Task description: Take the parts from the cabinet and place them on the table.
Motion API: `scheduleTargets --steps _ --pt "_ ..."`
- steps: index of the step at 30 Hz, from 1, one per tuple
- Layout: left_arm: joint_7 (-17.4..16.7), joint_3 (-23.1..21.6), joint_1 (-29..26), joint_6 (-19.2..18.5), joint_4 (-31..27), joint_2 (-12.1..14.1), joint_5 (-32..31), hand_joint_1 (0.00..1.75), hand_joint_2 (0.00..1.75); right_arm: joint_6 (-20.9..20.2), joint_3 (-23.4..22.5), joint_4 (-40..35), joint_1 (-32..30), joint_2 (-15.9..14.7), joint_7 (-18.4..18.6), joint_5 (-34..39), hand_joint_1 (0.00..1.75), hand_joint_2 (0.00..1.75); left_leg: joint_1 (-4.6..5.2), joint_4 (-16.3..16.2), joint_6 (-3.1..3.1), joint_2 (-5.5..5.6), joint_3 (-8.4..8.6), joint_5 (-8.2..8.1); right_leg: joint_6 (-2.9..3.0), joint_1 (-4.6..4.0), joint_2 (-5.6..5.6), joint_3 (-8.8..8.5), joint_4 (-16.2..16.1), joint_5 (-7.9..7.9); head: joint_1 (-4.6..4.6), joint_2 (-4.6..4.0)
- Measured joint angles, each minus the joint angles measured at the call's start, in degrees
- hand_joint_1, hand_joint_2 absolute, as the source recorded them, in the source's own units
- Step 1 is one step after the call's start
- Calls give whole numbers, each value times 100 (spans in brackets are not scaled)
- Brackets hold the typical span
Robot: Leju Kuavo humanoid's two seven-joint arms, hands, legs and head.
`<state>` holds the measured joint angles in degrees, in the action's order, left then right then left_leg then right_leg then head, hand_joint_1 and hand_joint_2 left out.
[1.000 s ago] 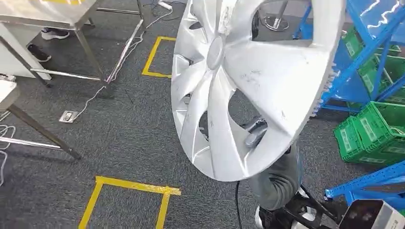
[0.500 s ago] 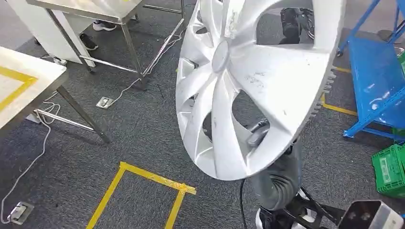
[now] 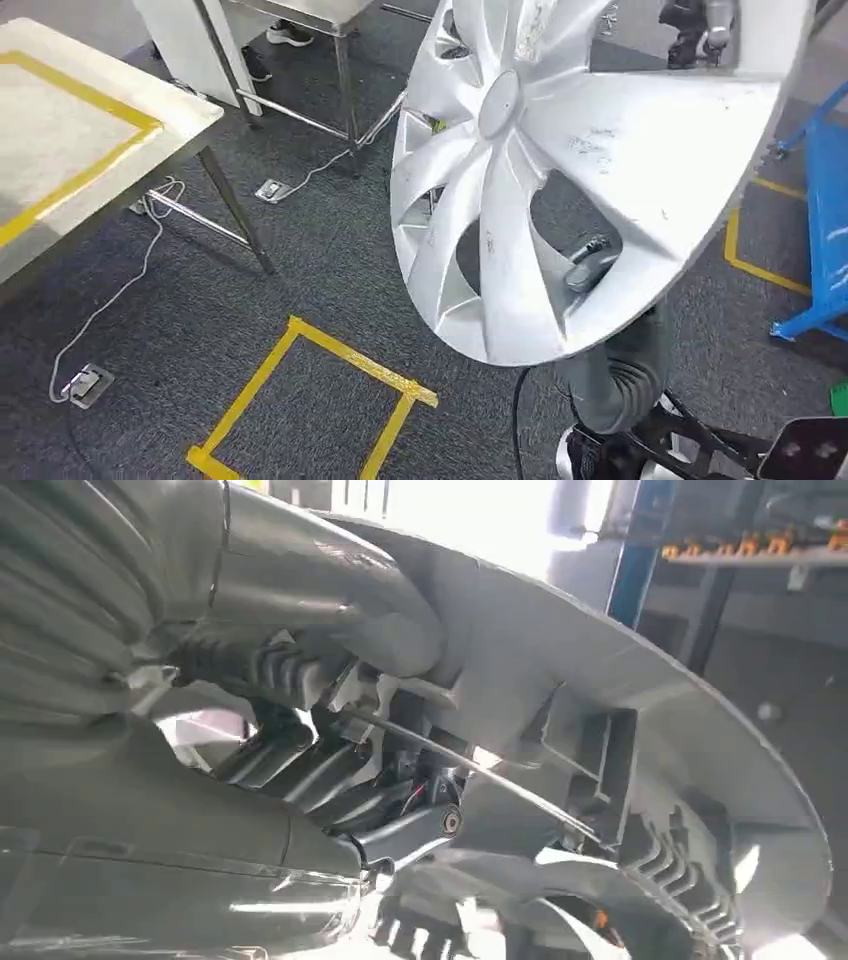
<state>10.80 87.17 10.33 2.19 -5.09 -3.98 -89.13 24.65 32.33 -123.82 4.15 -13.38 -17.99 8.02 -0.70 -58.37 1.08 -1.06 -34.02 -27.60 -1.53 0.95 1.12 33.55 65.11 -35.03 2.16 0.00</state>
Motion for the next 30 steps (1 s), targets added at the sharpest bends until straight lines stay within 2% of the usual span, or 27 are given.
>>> scheduleTargets --steps 1,2,3,4,5,6,7,8,10,12,13,14,15,16,17,18,19,20,21,22,23,24,25,27,28,29,30 --pt "-24 0 7 2 0 -2 13 0 175 -4 -4 0 2 -13 0 0 175 175 15 -1 17 77 0 2 -1 -1 -60 232 512 -219 42 0" --pt "-44 0 0 4 0 -4 20 0 175 -9 -11 0 3 -31 0 2 175 175 32 -2 24 168 2 5 5 -2 -81 427 909 -337 75 0" --pt "-55 0 -7 4 0 -7 33 0 175 -18 -15 0 3 -44 0 20 175 175 45 -4 27 253 6 7 18 -6 -88 514 1044 -308 90 0" --pt "-59 2 -10 4 0 -9 35 0 175 -20 -22 0 3 -44 0 24 175 175 59 -5 30 342 11 9 44 -8 -95 487 926 -155 103 0" --pt "-66 2 -10 4 0 -9 35 0 175 -26 -31 0 5 -53 0 26 175 175 68 -7 29 433 18 10 81 -8 -121 367 611 88 119 0" --pt "-79 2 -10 4 0 -20 39 0 175 -33 -33 0 13 -57 0 31 175 175 76 -8 29 534 33 10 134 -13 -187 126 49 424 132 0" --pt "-103 2 -9 4 0 -35 50 0 175 -37 -33 -2 26 -57 2 33 175 175 76 -8 27 602 39 11 179 -25 -332 -60 -399 649 145 0" --pt "-133 2 -5 4 0 -65 52 0 175 -52 -33 0 41 -61 2 33 175 175 101 -28 5 658 11 16 220 -15 -561 -157 -603 607 116 0" --pt "-199 2 -14 4 0 -66 68 0 175 -68 -31 -2 77 -61 4 33 175 175 40 -21 -57 756 -50 53 185 -37 -491 -193 -712 589 123 0" --pt "-214 2 -38 4 0 -61 74 0 175 -74 -31 -2 103 -64 4 35 175 175 39 6 -141 890 -82 88 208 -34 -370 -216 -774 621 123 0" --pt "-212 2 -45 4 -2 -46 76 0 175 -74 -28 -2 121 -66 4 35 175 175 47 -47 -141 583 -97 24 212 6 -275 -250 -858 670 123 0" --pt "-192 4 -37 4 2 -63 79 0 175 -76 -22 -2 105 -64 11 37 175 175 83 -221 -171 143 -182 -138 230 -11 -218 -278 -901 682 35 0" --pt "-155 4 -19 4 2 -68 76 0 175 -79 -24 -15 107 -70 11 37 175 175 49 -598 -199 71 -370 -368 245 -11 -139 -280 -904 686 3 0" --pt "-114 4 -11 2 4 -70 76 0 175 -81 -22 -13 105 -74 11 37 175 175 20 -1032 -222 64 -577 -567 245 -15 -65 -280 -902 684 -8 0" --pt "-74 4 -12 -2 4 -76 76 0 175 -83 -20 -13 107 -77 11 39 175 175 0 -1429 -248 75 -766 -711 250 -13 17 -280 -901 677 -24 0" --pt "-33 4 -18 -2 4 -76 74 0 175 -83 -17 -13 103 -79 11 42 175 175 -22 -1663 -275 84 -883 -744 244 -10 93 -280 -899 669 -39 0" --pt "-6 4 -24 -4 4 -76 68 0 175 -85 -13 -13 98 -83 18 42 175 175 -39 -1619 -300 83 -863 -645 229 -4 157 -283 -892 659 -50 0" --pt "31 4 -26 -4 4 -76 61 0 175 -85 -9 -13 97 -85 17 42 175 175 -50 -1305 -323 52 -701 -423 202 6 225 -286 -874 641 -59 0" --pt "61 4 -24 -4 4 -76 52 0 175 -83 -7 -13 97 -90 22 42 175 175 -54 -846 -333 -8 -451 -181 169 18 282 -296 -853 617 -67 0" --pt "85 4 -21 -4 4 -76 50 0 175 -79 -7 -18 99 -90 28 39 175 175 -54 -324 -334 -173 -162 47 132 28 341 -315 -827 584 -87 0" --pt "102 4 -14 -4 4 -85 48 0 175 -66 -9 -24 103 -92 37 37 175 175 22 -95 -340 -535 -33 -50 86 -12 384 -316 -804 549 -108 0" --pt "118 4 -5 -4 4 -94 46 0 175 -57 -15 -37 110 -92 46 39 175 175 20 -57 -239 -491 -51 -17 46 -30 422 -310 -761 522 -139 0" --pt "122 4 -9 -4 4 -96 44 0 175 -57 -28 -52 118 -92 59 39 175 175 29 -73 -179 -430 -74 -27 33 -43 472 -319 -770 524 -109 0" --pt "125 4 -11 -2 4 -98 39 0 175 -55 -33 -70 124 -94 85 39 175 175 50 -75 -102 -271 -103 -23 -6 -27 607 -365 -806 518 -104 0" --pt "127 4 -8 -2 4 -96 39 0 175 -49 -39 -80 135 -100 96 39 175 175 31 -58 -61 -189 -68 -5 -67 -7 591 -393 -803 467 -94 0" --pt "127 4 -8 -2 4 -105 39 0 175 -48 -46 -83 145 -118 105 39 175 175 13 -48 -38 -106 -63 -1 -84 18 358 -362 -680 327 -70 0" --pt "129 4 1 0 2 -109 39 0 175 -48 -50 -90 142 -134 105 42 175 175 12 -50 -10 -37 -63 5 -79 17 153 -214 -346 117 -50 0"
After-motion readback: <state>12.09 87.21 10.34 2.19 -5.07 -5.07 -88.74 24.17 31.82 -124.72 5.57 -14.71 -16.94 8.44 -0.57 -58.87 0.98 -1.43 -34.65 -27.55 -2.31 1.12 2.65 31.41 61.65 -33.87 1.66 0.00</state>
